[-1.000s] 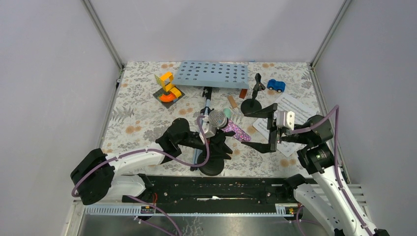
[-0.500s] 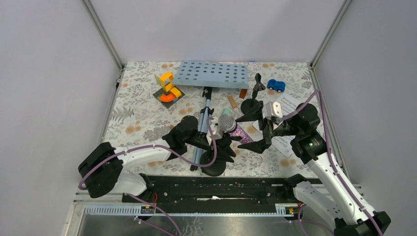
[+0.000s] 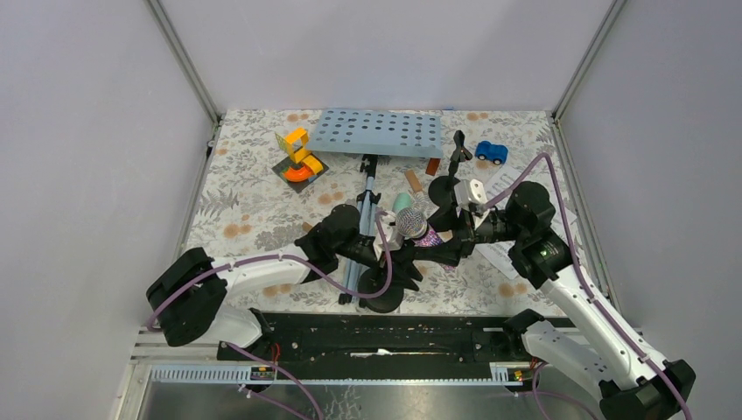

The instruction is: Pack up the instrument practice props

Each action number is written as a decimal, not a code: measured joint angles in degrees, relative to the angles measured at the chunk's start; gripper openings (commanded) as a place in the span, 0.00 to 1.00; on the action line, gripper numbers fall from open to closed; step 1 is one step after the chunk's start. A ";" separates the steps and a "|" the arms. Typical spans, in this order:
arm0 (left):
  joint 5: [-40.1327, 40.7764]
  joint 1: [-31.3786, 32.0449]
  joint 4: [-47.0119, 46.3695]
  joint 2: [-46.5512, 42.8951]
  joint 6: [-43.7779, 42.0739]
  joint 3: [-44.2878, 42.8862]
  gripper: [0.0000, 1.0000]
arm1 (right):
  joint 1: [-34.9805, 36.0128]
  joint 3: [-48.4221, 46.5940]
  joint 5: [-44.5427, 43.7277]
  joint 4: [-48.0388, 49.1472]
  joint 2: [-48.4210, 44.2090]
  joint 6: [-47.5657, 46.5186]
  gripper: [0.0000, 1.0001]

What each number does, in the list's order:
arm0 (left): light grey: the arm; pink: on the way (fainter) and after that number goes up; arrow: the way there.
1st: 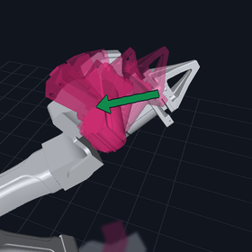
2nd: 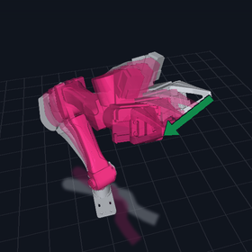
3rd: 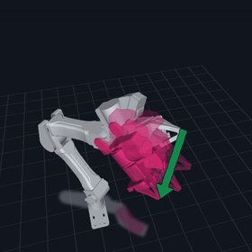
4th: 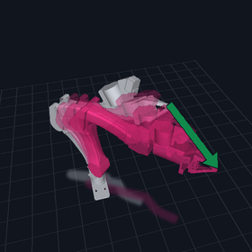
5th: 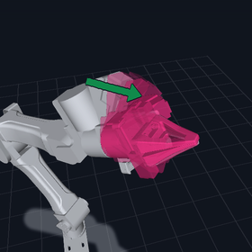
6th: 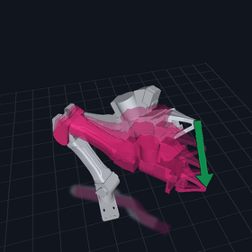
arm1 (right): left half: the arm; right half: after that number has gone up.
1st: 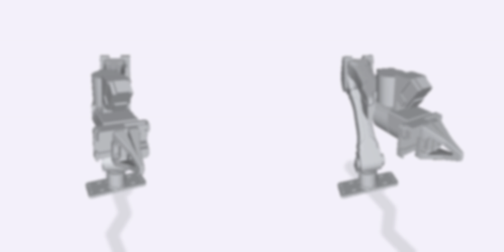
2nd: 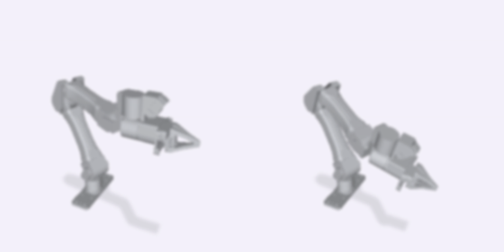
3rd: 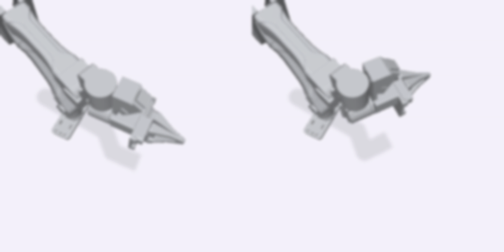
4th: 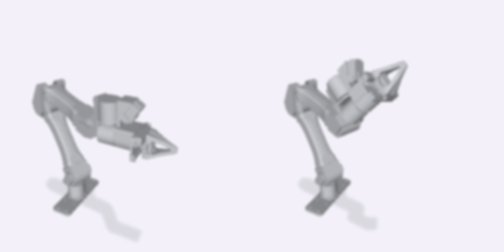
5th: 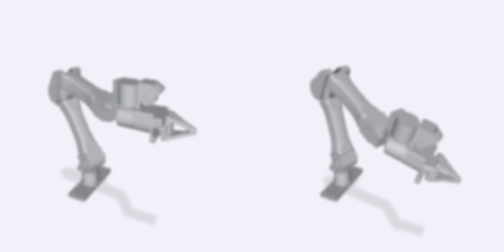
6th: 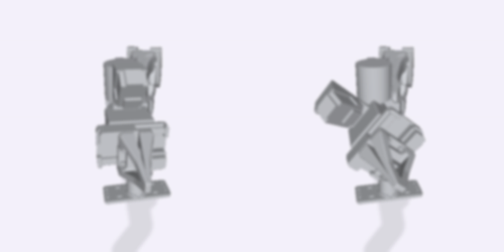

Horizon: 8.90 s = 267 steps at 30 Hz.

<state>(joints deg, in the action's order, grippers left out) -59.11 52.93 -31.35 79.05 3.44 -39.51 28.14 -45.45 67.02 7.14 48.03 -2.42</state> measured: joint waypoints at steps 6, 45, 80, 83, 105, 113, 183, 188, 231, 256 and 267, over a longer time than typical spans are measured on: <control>2.67 0.09 -0.50 -1.01 -0.57 0.00 0.61 | 0.07 1.27 -3.26 -3.10 -3.06 -0.76 0.13; 26.80 0.07 -18.67 -14.80 -3.91 20.83 0.94 | 0.35 0.22 -24.87 -28.06 -6.16 -24.50 0.98; 28.09 -0.15 -44.44 10.99 4.11 11.65 0.58 | 0.35 -15.61 -20.83 -35.10 8.41 -23.32 0.71; 27.08 -0.28 -45.42 11.52 4.79 11.47 0.55 | 0.37 -15.67 -20.81 -35.12 9.53 -23.28 0.71; 21.44 -1.38 -48.00 13.73 10.58 9.33 0.00 | 1.33 -15.67 -17.88 -36.35 9.77 -23.52 0.22; 20.79 -1.42 -48.92 14.14 11.19 9.31 0.00 | 1.40 -17.20 -20.61 -35.76 6.99 -20.44 0.11; 101.04 -1.66 69.75 -57.42 29.59 -4.61 0.99 | 22.97 -53.05 -100.52 -48.63 64.24 43.63 0.00; 101.22 -1.66 70.77 -57.42 29.64 -4.61 0.99 | 21.05 -52.87 -98.55 -48.02 65.42 44.19 0.01; 101.18 -1.66 70.88 -57.16 29.64 -4.59 0.99 | 15.15 -51.04 -85.40 -39.08 59.80 36.94 0.73; 99.58 -1.66 67.69 -57.20 26.82 -2.34 0.99 | 15.15 8.85 -54.31 -17.18 -28.79 2.23 0.95; 99.60 -1.66 67.69 -57.20 26.82 -2.34 0.99 | 15.15 12.44 -54.64 -24.04 -24.24 1.55 0.92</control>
<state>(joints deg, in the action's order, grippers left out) 40.49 51.27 36.34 21.85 30.26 -41.85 43.29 -33.01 12.38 -16.91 23.79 -0.86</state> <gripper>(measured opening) 0.988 0.923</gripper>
